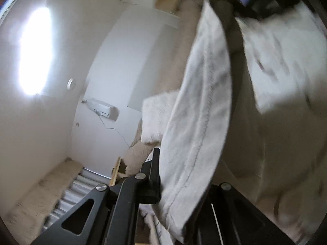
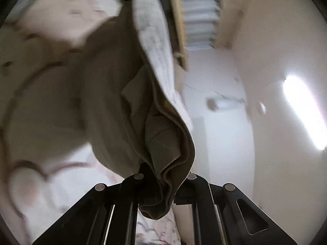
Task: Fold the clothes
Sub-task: 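Lift the folded T-shirt off the bed with both tools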
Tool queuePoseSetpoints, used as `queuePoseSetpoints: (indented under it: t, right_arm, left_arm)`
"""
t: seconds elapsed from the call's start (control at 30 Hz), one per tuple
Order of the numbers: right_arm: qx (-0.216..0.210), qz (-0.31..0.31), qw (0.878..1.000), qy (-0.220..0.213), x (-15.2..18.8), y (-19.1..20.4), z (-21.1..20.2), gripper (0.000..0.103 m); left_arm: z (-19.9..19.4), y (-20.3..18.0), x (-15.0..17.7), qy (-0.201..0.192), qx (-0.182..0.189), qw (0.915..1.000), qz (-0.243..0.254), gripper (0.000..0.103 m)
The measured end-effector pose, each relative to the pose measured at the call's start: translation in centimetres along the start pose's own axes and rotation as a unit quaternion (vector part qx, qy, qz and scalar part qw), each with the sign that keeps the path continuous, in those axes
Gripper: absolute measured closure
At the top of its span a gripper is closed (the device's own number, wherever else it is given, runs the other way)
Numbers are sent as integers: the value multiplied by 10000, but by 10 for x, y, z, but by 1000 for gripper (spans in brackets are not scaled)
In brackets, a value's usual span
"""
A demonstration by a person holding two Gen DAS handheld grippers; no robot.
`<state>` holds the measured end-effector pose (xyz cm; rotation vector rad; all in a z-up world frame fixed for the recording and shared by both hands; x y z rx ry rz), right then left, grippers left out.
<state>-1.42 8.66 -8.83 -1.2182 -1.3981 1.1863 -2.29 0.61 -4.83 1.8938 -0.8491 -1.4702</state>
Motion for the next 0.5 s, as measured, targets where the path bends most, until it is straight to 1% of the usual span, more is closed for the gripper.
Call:
queuePoseSetpoints:
  t: [0.07,0.1,0.17,0.27,0.37,0.43,0.5]
  right_arm:
    - [225,38,9996,145,16,-37,14,93]
    - [383,62,9988,291,31,-62,16,93]
    - [697,111,9958,583,63,-111,19,93]
    - [1149,168,9879,1030,111,-183,24,93]
    - [1462,108,9769,1552,163,-234,23,93]
    - [1668,68,9676,1896,198,-269,21,93]
    - [1821,-12,9577,2228,230,-293,24,93]
  left_arm:
    - [8,30,-52,-66,242,9979,-597,97]
    - [9,41,-78,-156,331,9961,-799,97]
    - [11,61,-131,-347,500,9911,-1185,97]
    - [12,79,-208,-681,735,9827,-1560,97]
    - [15,84,-283,-1031,835,9745,-1807,97]
    - [20,81,-334,-1172,976,9664,-2067,96]
    - [26,76,-371,-1225,1154,9587,-2293,96]
Point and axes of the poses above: each gripper's, at about its wrist camera, not at the fingertips, and z roughly the way its jaws point, y to its left, x to its underside, the point moved 4 cm from there along z, roughly the way its jaws point, and after that the axes turned 14 degrees about -z, right-handed, at the moved point
